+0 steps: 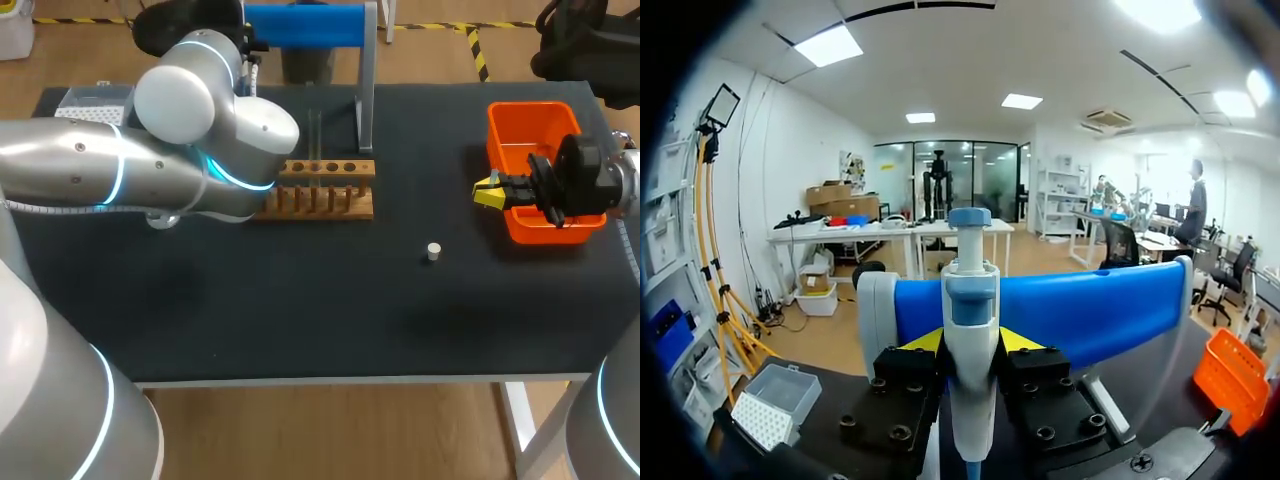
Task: Invert the test tube, pick up the pipette, mount the tip to pipette, aspirate from beaker and dispense into the tube, eject the tip, return the pipette, and cap with the stopper.
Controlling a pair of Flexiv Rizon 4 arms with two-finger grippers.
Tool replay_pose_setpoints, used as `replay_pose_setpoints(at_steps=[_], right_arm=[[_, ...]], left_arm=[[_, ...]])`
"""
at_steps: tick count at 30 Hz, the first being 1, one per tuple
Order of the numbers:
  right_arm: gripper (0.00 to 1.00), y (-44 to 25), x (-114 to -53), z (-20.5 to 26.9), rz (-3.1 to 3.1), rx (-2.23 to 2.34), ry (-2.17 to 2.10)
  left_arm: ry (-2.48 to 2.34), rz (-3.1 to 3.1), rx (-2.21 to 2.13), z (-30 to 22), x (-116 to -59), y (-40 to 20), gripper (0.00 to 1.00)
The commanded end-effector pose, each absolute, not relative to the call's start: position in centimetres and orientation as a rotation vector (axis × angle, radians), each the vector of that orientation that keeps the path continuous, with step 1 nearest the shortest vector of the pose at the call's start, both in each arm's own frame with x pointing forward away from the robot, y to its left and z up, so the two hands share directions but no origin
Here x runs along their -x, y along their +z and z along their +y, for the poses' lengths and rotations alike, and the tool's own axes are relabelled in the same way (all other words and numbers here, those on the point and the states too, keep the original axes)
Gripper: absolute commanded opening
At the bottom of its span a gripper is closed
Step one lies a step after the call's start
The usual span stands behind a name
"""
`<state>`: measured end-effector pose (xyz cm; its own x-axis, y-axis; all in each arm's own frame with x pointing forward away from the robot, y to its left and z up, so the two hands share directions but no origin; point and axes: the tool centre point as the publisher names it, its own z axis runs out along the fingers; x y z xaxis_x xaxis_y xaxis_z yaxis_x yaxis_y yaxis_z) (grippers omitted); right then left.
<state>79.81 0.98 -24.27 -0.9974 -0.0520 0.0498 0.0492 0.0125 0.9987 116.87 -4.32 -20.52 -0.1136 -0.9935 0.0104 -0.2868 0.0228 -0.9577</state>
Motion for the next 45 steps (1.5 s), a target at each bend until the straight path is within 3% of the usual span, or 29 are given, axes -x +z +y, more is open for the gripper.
replay_pose_setpoints(at_steps=[1,23,45], right_arm=[[0.00,-24.2,-79.7,0.9,-2.185,-0.003,-2.158],[0.00,-24.2,-79.7,0.9,-2.185,-0.003,-2.158],[0.00,-24.2,-79.7,0.9,-2.185,-0.003,-2.158]], left_arm=[[-1.129,1.512,1.355,-4.4,-116.9,-19.8,0.00],[-1.153,1.517,1.248,-4.1,-116.0,-15.6,0.00],[-1.445,1.741,0.999,-3.9,-109.2,-11.3,0.00]])
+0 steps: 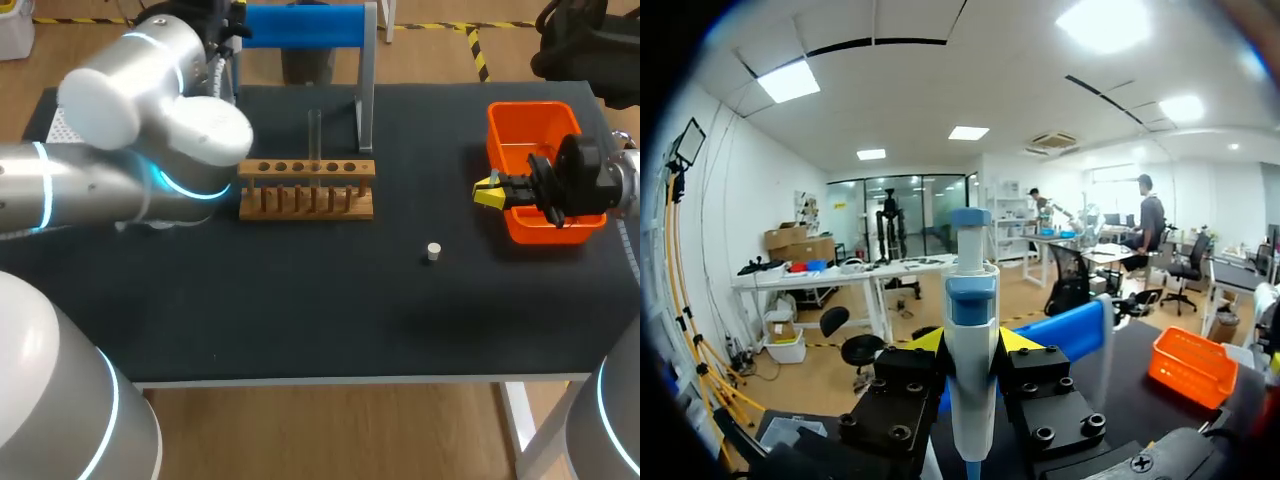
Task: Invert the test tube, pick up the pipette, mount the tip to pipette, aspirate from beaker and dispense into the tube, eject the tip, return the pipette, and cap with the stopper.
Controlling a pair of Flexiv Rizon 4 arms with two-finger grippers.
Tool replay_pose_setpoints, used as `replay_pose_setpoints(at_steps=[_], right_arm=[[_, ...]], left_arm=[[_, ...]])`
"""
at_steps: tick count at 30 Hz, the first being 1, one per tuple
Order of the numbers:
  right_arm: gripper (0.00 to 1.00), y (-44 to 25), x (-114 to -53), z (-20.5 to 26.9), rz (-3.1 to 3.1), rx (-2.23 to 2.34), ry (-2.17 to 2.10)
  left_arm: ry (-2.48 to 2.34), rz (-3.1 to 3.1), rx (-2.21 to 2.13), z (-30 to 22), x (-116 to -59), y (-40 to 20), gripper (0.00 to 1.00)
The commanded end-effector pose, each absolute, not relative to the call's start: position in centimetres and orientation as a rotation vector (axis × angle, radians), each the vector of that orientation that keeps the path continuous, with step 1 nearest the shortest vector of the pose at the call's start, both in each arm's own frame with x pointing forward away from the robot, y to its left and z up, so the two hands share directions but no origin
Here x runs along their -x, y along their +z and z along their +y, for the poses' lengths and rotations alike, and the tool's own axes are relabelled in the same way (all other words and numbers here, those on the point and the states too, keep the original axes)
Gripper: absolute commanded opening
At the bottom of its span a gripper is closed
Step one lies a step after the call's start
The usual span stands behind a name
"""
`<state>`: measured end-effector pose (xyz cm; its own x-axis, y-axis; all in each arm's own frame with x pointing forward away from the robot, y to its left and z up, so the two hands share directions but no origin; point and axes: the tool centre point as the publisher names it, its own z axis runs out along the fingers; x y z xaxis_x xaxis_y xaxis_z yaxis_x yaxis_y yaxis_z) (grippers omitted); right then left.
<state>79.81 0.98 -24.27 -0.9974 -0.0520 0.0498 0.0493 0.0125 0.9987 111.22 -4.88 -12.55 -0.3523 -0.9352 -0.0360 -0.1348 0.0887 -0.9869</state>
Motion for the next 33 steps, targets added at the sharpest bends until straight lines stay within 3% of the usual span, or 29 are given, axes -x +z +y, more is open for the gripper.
replay_pose_setpoints(at_steps=[1,15,33], right_arm=[[0.00,-24.2,-79.7,0.9,-2.185,-0.003,-2.158],[0.00,-24.2,-79.7,0.9,-2.185,-0.003,-2.158],[0.00,-24.2,-79.7,0.9,-2.185,-0.003,-2.158]], left_arm=[[-1.460,1.749,0.989,-3.9,-108.9,-11.1,0.00],[-1.732,2.083,0.620,-6.9,-102.3,-6.9,0.00],[-1.732,2.083,0.620,-6.9,-102.3,-6.9,0.00]])
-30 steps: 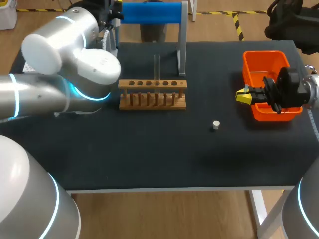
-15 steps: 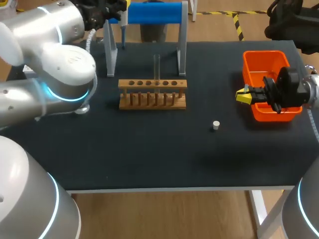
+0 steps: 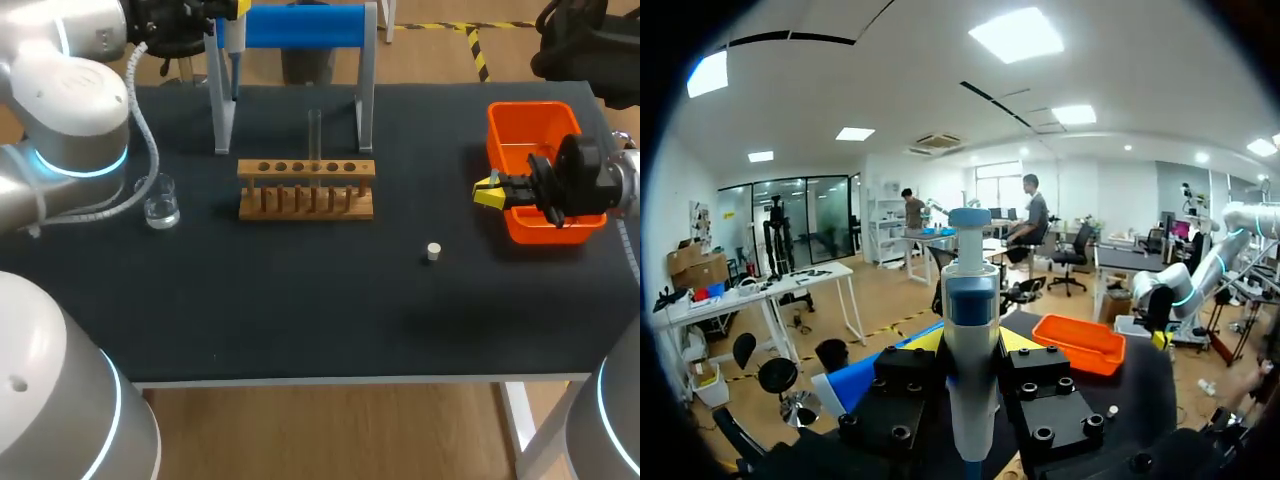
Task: Invert the test tube, pick up the pipette, mount the tip to pipette, aspirate from beaker and dispense into the tube, eject the tip, return the pipette, and cap with the stopper.
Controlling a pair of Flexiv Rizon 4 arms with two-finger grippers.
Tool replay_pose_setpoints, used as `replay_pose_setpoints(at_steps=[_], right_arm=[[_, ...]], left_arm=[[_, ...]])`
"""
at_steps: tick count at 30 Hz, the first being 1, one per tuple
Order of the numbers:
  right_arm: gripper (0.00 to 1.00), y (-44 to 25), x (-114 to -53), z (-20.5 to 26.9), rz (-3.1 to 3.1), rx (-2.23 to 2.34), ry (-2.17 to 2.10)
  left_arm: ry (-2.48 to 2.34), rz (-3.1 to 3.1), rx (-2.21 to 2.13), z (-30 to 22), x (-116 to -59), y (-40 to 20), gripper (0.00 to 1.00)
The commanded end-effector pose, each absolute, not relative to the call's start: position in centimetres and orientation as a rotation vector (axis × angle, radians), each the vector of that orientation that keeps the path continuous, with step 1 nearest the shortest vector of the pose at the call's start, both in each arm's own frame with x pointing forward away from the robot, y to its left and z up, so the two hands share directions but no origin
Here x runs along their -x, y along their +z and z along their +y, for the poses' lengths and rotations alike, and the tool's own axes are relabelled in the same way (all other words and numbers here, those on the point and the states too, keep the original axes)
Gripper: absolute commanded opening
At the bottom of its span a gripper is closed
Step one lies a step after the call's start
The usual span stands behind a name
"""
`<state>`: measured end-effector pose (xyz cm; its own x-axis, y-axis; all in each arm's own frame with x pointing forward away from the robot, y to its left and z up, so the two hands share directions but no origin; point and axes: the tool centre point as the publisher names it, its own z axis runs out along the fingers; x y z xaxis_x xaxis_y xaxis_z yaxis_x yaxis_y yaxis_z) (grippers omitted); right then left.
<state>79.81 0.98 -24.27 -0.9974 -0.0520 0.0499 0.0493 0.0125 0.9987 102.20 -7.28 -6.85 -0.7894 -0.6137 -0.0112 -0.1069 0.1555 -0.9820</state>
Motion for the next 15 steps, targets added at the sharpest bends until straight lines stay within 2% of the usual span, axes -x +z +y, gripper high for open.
replay_pose_setpoints(at_steps=[1,15], right_arm=[[0.00,-24.2,-79.7,0.9,-2.185,-0.003,-2.158],[0.00,-24.2,-79.7,0.9,-2.185,-0.003,-2.158]], left_arm=[[-1.754,2.085,0.583,-6.9,-102.2,-6.5,0.00],[-1.947,2.157,0.311,-8.9,-97.2,-3.4,0.00]])
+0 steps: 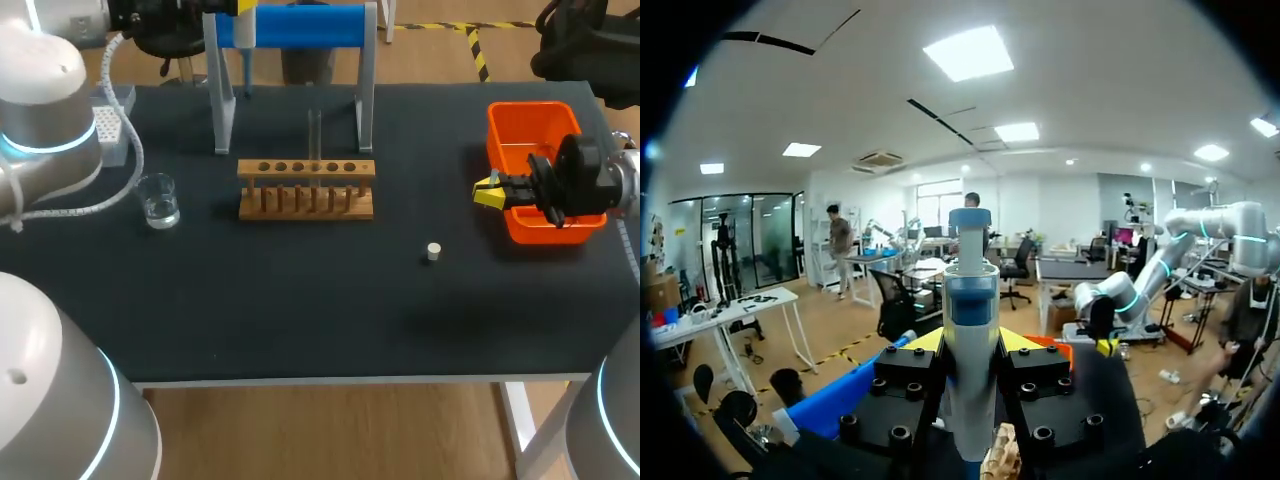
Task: Invert the test tube, pick up the pipette, mount the tip to pipette, aspirate from beaker and dispense into the tube, eject the tip, return the pipette, and cap with the stopper.
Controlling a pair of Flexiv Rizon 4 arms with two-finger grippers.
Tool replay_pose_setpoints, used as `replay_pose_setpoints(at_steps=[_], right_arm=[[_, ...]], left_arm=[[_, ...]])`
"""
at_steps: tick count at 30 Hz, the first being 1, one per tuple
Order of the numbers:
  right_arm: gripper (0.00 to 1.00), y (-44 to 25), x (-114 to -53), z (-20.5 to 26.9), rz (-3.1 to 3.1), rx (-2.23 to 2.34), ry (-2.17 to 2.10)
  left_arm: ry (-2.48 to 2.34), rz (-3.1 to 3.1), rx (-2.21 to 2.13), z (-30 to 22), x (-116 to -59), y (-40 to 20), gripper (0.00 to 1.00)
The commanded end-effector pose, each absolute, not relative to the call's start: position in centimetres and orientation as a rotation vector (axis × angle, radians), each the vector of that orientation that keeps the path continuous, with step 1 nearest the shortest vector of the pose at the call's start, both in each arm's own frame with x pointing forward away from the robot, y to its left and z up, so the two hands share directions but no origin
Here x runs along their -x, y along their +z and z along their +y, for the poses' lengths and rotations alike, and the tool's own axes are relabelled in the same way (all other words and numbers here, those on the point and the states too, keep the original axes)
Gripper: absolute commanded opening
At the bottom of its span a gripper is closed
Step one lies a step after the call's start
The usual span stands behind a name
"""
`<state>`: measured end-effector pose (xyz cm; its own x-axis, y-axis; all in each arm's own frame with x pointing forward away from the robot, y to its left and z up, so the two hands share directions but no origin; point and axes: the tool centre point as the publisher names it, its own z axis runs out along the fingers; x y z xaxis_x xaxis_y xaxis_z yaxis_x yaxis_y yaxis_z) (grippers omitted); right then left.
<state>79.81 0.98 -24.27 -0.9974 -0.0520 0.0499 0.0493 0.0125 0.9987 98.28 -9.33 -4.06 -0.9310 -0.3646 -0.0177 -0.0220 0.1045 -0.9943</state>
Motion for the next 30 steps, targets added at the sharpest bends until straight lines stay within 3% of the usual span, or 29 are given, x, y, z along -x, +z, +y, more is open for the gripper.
replay_pose_setpoints(at_steps=[1,30], right_arm=[[0.00,-24.2,-79.7,0.9,-2.185,-0.003,-2.158],[0.00,-24.2,-79.7,0.9,-2.185,-0.003,-2.158]], left_arm=[[-1.954,2.157,0.297,-9.1,-96.8,-3.0,0.00],[-2.106,2.276,-0.039,-16.0,-90.7,0.4,0.00]])
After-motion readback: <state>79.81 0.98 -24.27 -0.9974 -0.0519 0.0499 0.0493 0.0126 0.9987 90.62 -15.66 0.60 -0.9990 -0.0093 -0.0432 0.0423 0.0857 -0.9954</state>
